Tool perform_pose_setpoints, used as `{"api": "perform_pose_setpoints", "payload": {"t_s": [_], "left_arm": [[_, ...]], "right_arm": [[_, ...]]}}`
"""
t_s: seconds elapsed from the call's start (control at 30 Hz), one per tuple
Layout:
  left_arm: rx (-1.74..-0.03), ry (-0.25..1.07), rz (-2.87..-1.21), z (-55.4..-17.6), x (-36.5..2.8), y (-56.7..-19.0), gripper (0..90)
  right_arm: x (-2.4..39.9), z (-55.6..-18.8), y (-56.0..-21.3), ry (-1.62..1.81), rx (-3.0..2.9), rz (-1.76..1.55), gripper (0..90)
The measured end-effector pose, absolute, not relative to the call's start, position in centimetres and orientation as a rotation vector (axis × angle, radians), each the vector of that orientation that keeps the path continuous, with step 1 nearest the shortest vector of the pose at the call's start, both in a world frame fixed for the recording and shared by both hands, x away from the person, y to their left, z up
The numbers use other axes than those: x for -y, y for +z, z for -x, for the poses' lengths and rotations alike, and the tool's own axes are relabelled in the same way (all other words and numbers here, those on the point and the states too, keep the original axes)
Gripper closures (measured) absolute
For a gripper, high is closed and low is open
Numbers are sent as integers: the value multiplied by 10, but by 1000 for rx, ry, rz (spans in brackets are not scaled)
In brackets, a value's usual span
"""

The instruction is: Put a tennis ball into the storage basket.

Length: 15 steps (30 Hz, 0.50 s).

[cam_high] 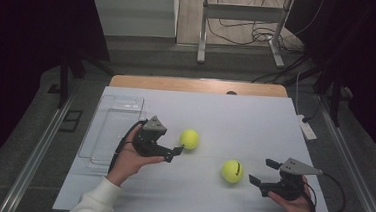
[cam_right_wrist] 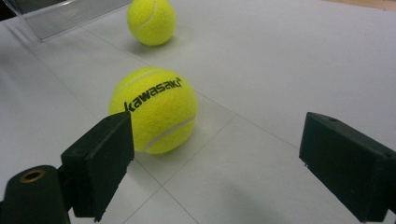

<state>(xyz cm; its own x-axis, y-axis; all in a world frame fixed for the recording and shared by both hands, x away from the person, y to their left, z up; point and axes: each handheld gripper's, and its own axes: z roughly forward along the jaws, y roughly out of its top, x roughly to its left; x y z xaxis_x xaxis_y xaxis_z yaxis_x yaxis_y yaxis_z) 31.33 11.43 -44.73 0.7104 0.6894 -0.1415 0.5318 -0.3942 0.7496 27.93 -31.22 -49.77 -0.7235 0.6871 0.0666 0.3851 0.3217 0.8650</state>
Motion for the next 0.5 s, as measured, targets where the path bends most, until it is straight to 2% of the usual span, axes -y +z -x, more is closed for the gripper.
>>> {"api": "perform_pose_setpoints", "payload": {"t_s": [0.5], "left_arm": [[-948,213,-2130,-336,-96,-450,99]], "right_arm": [[312,-281,-499,1360,-2286,-964,110]]}}
